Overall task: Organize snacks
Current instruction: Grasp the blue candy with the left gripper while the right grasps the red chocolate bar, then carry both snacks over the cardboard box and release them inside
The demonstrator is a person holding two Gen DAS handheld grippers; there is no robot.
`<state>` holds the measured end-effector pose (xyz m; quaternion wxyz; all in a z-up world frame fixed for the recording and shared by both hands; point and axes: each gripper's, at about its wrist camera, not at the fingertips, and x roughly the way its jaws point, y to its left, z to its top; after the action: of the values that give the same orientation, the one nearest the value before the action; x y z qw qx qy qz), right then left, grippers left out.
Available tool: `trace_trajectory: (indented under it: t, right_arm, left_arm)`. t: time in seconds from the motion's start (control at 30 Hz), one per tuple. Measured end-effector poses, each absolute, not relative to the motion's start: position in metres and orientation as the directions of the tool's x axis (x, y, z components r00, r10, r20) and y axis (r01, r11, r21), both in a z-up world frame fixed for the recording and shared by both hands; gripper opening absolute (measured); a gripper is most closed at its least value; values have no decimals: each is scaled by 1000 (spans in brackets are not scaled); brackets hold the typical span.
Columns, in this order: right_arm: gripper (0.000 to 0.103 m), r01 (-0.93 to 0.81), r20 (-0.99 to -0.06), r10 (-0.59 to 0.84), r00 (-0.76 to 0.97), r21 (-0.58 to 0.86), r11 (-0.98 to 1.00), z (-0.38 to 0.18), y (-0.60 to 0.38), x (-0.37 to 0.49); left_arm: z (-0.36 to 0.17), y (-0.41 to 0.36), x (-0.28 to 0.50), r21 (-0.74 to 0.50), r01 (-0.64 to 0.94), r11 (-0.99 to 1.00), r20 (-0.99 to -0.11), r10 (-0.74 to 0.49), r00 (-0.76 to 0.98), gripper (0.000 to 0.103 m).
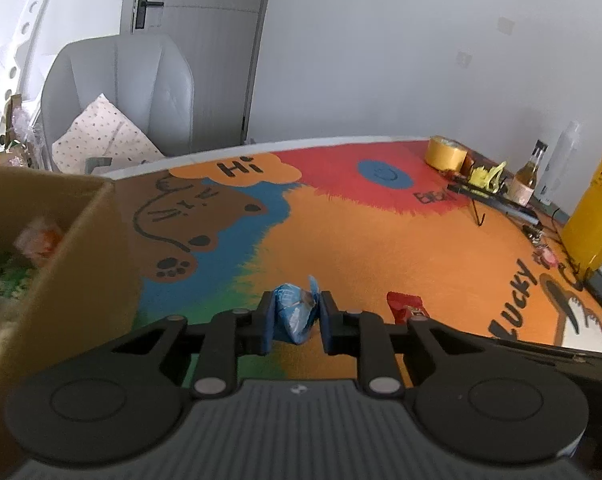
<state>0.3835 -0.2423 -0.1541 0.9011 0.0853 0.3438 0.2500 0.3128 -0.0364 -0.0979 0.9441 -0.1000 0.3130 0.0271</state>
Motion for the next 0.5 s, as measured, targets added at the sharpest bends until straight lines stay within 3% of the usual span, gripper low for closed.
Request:
trace_trajectory:
  t: [0.5]
  right_arm:
    - [17, -490, -489, 579, 652, 311, 815, -103, -216, 341]
  left_arm:
    - [-39, -12, 252, -203, -134, 970, -494, 17, 869, 21]
